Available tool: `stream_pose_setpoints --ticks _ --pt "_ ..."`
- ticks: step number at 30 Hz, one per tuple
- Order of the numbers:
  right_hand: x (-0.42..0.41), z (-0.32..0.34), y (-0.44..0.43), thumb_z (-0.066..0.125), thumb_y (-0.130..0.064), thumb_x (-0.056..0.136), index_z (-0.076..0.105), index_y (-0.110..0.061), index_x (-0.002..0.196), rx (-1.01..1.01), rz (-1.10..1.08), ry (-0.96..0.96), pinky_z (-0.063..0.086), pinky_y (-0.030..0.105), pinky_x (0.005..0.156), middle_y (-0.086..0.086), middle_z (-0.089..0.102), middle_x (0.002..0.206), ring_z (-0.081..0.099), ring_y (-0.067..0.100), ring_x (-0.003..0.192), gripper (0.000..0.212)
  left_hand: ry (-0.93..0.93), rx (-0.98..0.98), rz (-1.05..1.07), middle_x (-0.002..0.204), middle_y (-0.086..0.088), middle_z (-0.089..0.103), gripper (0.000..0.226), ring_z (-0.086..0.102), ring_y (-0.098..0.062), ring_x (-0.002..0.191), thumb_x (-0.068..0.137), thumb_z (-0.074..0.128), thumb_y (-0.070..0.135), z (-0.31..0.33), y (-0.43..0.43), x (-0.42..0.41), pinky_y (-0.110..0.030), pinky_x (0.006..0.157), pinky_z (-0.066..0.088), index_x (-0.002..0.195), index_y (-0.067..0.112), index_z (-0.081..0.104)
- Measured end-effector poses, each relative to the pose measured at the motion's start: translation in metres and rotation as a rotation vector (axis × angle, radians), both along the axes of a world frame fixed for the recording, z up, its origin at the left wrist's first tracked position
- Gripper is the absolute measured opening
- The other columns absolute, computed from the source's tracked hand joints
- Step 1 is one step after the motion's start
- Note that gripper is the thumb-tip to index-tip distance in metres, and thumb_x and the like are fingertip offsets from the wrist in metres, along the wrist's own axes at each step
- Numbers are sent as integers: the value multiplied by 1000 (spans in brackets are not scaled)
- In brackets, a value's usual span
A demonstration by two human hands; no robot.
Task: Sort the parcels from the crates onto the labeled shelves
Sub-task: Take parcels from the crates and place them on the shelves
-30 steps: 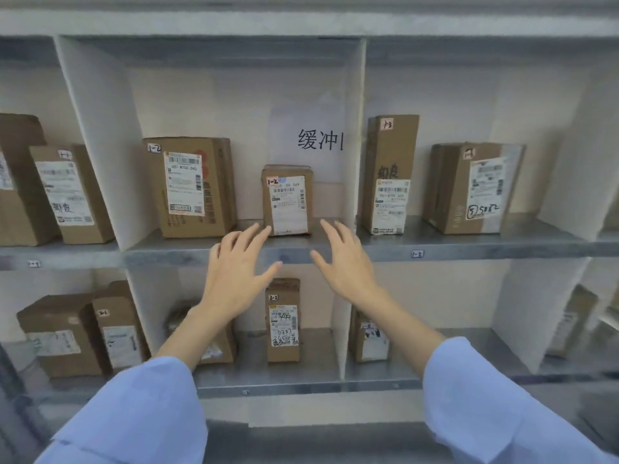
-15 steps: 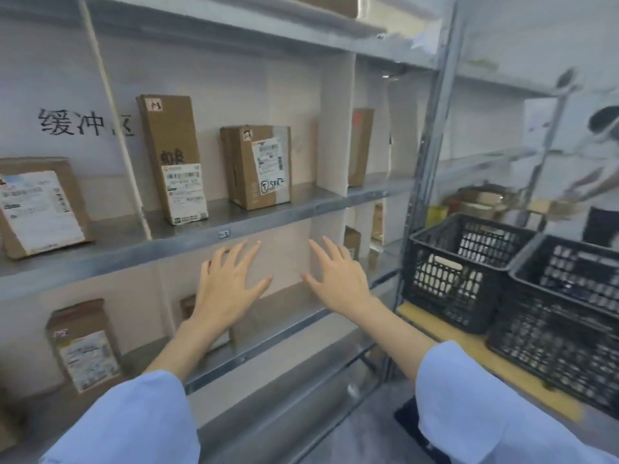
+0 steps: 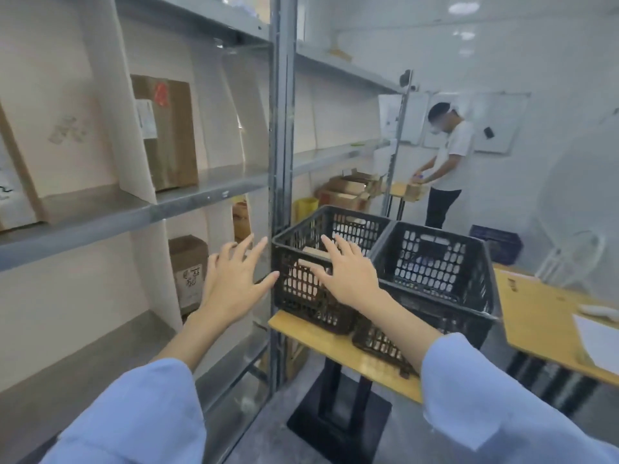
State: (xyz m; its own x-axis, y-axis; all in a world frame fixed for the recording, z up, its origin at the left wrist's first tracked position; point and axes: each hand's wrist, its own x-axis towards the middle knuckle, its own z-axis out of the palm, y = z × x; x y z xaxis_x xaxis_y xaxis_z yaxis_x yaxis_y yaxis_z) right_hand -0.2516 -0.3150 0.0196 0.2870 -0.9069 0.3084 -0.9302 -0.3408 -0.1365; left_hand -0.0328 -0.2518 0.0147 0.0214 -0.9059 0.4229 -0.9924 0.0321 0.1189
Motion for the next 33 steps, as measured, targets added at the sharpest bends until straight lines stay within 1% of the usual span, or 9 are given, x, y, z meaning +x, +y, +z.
stream_pose_setpoints --ticks 4,10,14,19,25,27,31,33 --pt "-57 -10 -57 31 -59 100 13 -29 157 32 -64 11 30 47 114 3 16 164 15 26 149 67 11 17 -40 162 4 19 83 19 -24 143 81 11 75 -11 -63 -50 -43 113 17 155 36 15" --pt "-102 -37 -122 35 -59 100 13 -30 157 99 -102 -58 32 48 114 2 17 164 15 26 150 68 -4 56 -92 162 4 19 71 19 -25 145 94 31 68 -28 -145 -88 -45 116 15 155 36 14" --pt "-114 -52 -158 38 -55 100 14 -30 157 149 -93 -123 32 46 114 2 17 164 15 25 149 66 -24 83 -109 161 5 21 70 20 -24 144 94 36 65 -40 -198 -97 -46 115 16 155 35 17" --pt "-105 -69 -218 40 -51 101 15 -29 157 192 -71 -204 30 47 115 3 17 163 14 24 150 66 -43 99 -142 161 3 24 71 25 -26 143 93 40 64 -56 -272 -88 -47 115 21 155 34 19" --pt "-68 -98 -308 42 -50 101 16 -31 156 265 -80 -269 31 48 115 4 18 163 18 26 149 65 -54 142 -203 159 2 27 72 29 -24 141 93 43 63 -83 -375 -57 -46 113 25 154 33 21" --pt "-56 -112 -340 43 -50 100 14 -32 156 316 -88 -290 30 48 115 4 18 163 18 27 149 65 -50 184 -225 159 1 28 73 30 -24 142 92 40 66 -94 -409 -45 -46 113 25 154 32 21" --pt "-37 -141 -390 46 -48 100 14 -28 158 403 -113 -329 23 43 118 7 19 163 18 26 149 69 -55 301 -292 158 2 30 86 34 -24 140 80 25 74 -121 -462 -29 -41 110 32 155 31 22" --pt "-30 -154 -407 48 -46 100 13 -26 158 452 -130 -355 22 41 118 7 18 163 17 25 150 71 -29 349 -332 158 1 30 85 35 -26 139 82 33 72 -135 -484 -24 -40 109 34 155 29 22"
